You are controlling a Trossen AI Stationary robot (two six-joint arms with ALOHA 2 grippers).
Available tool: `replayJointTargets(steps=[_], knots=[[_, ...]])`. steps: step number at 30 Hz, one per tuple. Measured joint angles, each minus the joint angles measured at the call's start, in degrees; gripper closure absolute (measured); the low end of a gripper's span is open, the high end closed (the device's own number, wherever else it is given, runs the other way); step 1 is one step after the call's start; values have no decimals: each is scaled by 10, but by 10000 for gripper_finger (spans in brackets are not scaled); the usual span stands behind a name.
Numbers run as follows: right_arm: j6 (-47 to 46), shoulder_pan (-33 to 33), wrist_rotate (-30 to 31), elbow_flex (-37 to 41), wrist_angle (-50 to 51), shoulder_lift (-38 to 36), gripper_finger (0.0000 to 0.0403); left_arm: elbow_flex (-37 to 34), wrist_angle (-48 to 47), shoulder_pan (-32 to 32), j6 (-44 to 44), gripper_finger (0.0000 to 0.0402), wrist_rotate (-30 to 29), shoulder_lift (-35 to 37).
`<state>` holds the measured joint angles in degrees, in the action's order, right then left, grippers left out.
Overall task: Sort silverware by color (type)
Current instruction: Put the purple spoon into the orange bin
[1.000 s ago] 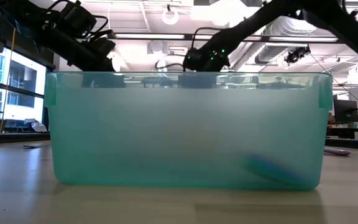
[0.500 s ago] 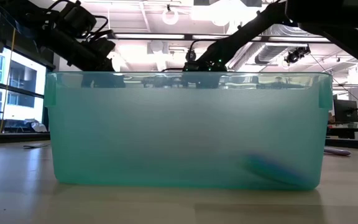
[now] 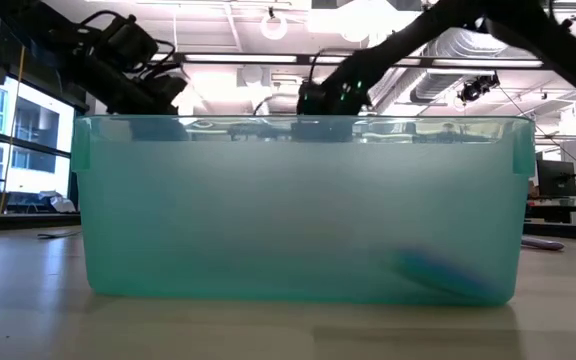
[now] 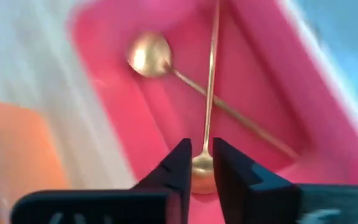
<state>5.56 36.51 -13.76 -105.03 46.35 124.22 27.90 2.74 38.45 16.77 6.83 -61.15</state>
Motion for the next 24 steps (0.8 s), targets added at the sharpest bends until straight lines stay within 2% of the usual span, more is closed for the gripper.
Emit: replayJointTargets(steps=[4,9,13,18,24], knots=[[38,-6,-28,0,0,-58,396,0,0,33,-26,401,33,-14],[44,-9,-46,34,-56,-136,395,0,0,57,-39,401,50,-46],[-1,-5,-89,141,-187,-195,400,9,-3,62,-56,402,81,-88],[-85,-11,-98,297,-352,-267,402,33,-7,62,-84,401,92,-145],[-143,-20,-81,420,-399,-361,403,98,-65,69,-160,387,79,-211]])
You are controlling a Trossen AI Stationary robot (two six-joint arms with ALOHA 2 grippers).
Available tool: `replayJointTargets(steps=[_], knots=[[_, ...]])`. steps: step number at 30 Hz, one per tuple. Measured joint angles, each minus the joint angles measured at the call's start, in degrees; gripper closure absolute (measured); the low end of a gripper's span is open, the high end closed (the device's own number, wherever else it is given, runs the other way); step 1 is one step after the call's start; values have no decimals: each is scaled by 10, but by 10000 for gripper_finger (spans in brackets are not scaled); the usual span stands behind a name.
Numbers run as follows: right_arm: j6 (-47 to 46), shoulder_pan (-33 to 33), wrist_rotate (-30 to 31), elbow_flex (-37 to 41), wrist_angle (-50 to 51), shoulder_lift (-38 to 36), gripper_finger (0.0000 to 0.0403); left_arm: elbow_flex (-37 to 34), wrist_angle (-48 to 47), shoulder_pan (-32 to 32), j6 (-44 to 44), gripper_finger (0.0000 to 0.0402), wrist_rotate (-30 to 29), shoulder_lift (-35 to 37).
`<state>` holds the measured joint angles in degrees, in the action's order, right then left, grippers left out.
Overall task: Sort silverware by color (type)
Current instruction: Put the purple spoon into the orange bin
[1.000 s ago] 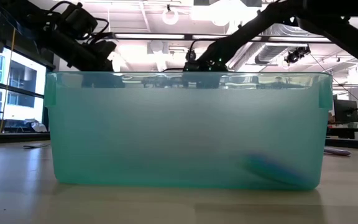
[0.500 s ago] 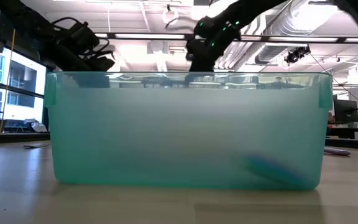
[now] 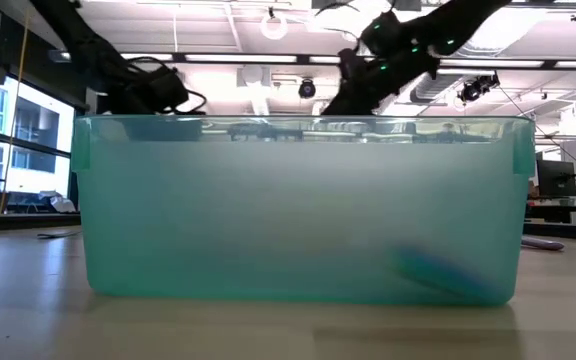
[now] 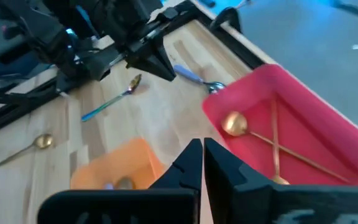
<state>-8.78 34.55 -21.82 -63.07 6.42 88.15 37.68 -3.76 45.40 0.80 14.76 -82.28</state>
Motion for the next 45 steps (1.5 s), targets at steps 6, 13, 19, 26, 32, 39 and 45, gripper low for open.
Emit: replayJointTargets(steps=[6,13,19,26,32,39,45], knots=[[-4,4,38,61,1,-88,403,80,-69,10,-104,343,-26,-76],[-9,4,76,74,22,-155,403,144,-101,19,-187,294,-77,-169],[-18,2,79,74,36,-180,403,177,-110,19,-225,281,-108,-223],[-23,1,84,74,50,-185,403,181,-117,19,-263,326,-102,-239],[-23,1,91,74,49,-185,403,180,-127,20,-262,392,-90,-228],[-14,-1,97,74,49,-185,403,175,-198,18,-260,397,-69,-184],[2,-1,98,74,49,-185,403,176,-283,-5,-243,398,-71,-103]])
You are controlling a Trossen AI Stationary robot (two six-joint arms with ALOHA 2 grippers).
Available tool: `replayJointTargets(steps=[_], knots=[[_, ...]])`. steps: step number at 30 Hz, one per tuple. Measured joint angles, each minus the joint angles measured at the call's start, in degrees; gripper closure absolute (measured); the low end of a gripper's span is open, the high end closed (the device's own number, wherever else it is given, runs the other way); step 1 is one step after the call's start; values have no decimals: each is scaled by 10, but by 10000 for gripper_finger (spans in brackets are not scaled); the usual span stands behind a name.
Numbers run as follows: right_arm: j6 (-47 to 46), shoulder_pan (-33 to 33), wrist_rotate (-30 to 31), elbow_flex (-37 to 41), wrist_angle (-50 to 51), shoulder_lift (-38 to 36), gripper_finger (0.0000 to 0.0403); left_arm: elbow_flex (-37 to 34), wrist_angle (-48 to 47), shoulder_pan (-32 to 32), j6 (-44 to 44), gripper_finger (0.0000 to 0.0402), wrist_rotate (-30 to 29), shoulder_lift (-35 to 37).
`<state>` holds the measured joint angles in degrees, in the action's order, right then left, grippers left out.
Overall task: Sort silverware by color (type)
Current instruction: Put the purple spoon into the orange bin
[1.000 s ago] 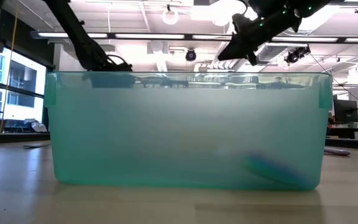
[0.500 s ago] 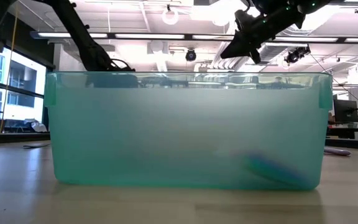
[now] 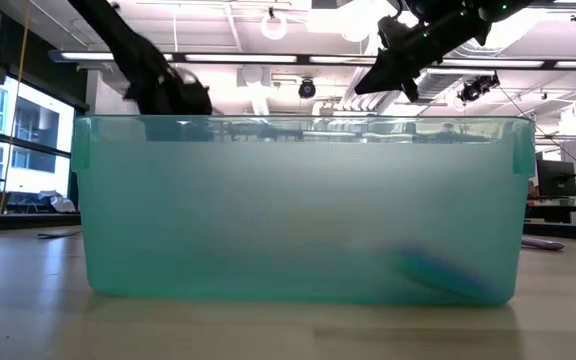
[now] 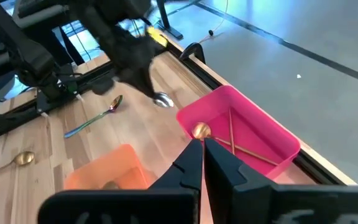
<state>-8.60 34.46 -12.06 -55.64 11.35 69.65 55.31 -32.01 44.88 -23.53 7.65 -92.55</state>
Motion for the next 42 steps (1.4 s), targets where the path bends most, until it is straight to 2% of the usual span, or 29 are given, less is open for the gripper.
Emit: replayJointTargets(steps=[7,13,18,25,33,42], knots=[[1,0,0,0,0,0,403,0,-59,-93,110,399,8,111],[14,0,0,0,0,0,403,1,19,-209,236,400,11,128],[16,0,0,0,0,0,403,2,122,-272,309,400,10,88],[16,0,0,0,-1,0,403,2,201,-301,372,400,8,24],[16,0,0,0,-1,0,403,59,197,-311,384,401,8,-26],[16,0,0,0,-4,0,403,115,197,-311,382,401,5,-117]])
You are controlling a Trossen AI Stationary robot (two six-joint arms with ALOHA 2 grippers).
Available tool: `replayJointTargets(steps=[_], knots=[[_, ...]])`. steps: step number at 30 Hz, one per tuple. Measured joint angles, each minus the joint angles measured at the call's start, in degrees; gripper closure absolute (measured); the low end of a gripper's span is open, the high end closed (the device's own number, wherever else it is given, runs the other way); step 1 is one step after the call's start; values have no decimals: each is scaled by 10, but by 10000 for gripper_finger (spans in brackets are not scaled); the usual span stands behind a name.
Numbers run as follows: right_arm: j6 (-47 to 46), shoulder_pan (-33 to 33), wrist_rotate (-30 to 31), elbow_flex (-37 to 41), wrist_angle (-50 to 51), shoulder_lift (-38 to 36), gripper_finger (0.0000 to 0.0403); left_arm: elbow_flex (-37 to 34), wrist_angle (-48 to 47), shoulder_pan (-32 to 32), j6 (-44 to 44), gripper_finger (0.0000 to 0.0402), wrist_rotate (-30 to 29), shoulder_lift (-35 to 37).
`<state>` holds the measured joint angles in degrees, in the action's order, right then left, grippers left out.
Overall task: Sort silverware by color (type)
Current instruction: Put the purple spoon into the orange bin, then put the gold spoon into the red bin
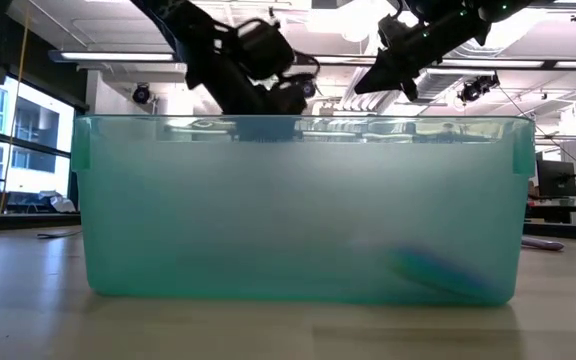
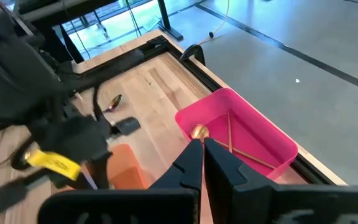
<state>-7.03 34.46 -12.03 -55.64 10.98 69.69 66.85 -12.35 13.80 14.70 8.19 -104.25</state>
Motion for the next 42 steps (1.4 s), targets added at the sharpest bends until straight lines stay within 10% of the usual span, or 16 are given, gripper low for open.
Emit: replayJointTargets(steps=[21,32,42], knots=[[-79,47,138,0,103,102,392,-4,-28,22,15,367,-8,32],[-161,136,186,0,186,200,297,-204,195,55,74,400,-31,198],[-214,173,189,0,159,305,289,-305,243,76,118,401,-57,286]])
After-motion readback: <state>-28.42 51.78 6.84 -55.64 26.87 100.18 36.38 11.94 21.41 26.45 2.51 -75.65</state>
